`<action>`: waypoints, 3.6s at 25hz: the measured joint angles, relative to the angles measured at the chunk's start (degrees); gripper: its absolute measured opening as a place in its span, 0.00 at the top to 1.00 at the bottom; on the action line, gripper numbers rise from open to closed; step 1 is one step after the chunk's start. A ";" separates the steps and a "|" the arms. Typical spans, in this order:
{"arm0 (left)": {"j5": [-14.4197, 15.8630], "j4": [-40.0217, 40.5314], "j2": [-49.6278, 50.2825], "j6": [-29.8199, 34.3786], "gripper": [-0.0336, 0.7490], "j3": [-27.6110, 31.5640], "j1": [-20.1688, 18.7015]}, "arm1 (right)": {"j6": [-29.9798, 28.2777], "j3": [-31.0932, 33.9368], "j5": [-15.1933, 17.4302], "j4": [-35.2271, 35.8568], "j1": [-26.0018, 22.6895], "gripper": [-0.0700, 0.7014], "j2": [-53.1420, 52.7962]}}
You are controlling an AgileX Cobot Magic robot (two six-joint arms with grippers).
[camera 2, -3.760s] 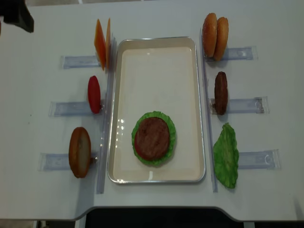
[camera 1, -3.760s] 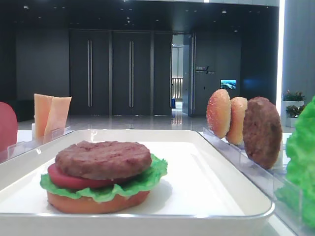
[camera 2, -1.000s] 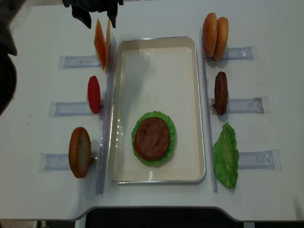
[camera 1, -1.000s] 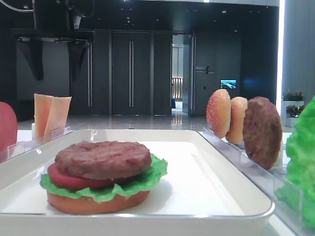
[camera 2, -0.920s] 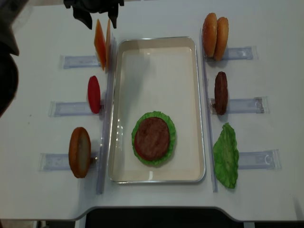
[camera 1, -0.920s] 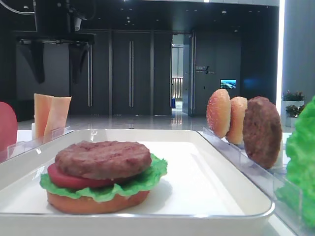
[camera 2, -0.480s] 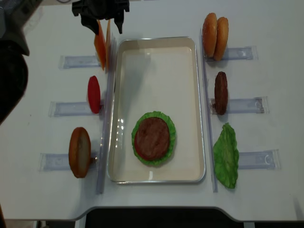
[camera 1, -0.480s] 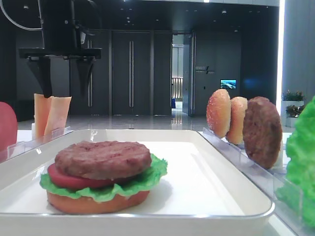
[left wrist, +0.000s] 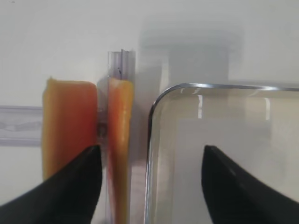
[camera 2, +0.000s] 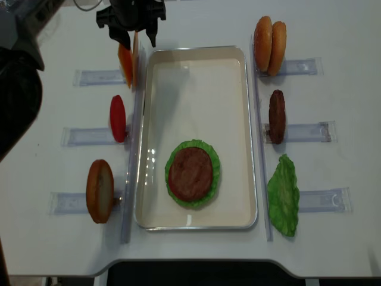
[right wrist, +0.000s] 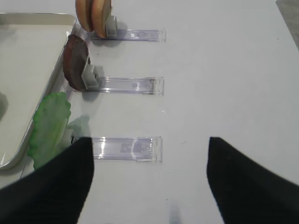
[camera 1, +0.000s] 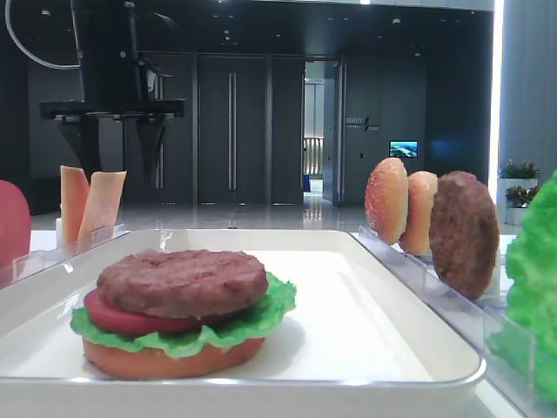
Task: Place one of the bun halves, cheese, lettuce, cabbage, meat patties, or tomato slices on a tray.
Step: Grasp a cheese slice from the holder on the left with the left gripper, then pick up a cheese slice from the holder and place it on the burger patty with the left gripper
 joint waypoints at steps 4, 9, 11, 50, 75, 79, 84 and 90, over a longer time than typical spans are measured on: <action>0.05 -0.89 0.05 0.63 0.37 0.00 0.00 | 0.00 0.00 0.00 0.00 0.00 0.28 0.00; 1.39 -0.88 0.05 2.17 0.40 0.00 0.00 | 0.00 0.00 0.00 0.00 0.00 0.28 0.00; 1.58 -0.88 0.05 3.13 0.40 0.00 0.00 | 0.00 0.00 0.00 0.00 0.00 0.28 0.00; 6.61 3.00 1.65 7.57 0.94 -7.46 0.00 | 0.00 0.04 0.00 0.00 0.00 0.28 0.00; 6.70 -0.84 1.38 9.58 0.94 -7.46 0.00 | 0.00 0.04 0.00 0.00 0.00 0.28 0.00; 6.93 -3.03 -0.44 9.92 0.94 -7.04 0.75 | 0.00 0.04 0.00 0.00 0.00 0.28 0.00; 7.04 -5.99 -3.78 10.91 0.94 -2.49 2.59 | 0.00 0.04 0.00 0.00 0.00 0.28 0.00; 7.38 -5.32 -8.84 11.22 0.94 0.25 3.47 | 0.00 0.04 0.00 0.05 0.00 0.28 0.00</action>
